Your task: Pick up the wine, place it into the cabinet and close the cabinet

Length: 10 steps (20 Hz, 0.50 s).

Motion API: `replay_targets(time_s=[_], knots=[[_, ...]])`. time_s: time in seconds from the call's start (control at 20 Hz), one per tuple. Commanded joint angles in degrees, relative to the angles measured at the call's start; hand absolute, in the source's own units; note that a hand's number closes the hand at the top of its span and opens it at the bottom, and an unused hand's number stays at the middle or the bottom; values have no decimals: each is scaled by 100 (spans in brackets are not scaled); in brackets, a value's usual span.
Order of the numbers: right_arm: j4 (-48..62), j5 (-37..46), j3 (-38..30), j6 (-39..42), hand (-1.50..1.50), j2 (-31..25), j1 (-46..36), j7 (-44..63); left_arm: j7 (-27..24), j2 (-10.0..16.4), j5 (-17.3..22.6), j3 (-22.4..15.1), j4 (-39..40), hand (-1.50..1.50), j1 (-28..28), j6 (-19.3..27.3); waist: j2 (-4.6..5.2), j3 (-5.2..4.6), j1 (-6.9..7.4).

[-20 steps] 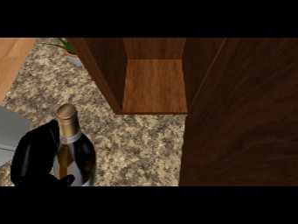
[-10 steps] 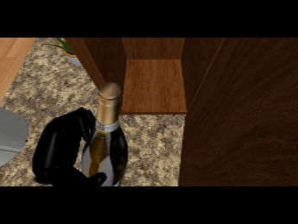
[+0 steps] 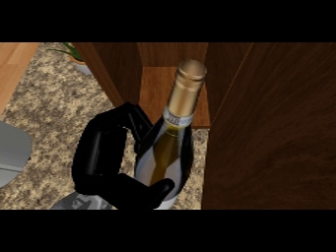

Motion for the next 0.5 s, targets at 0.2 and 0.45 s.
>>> replay_targets(time_s=[0.2,0.45], knots=[[-828,-559,-160,10,-150,-85,264,385,-39,-8,-25,-376,971,150,-1152,1047,6,-1,-39],[-412,-470,-238,107,-150,-41,151,63,218,-8,-18,-776,1259,150,-1781,2006,7,1,-34]])
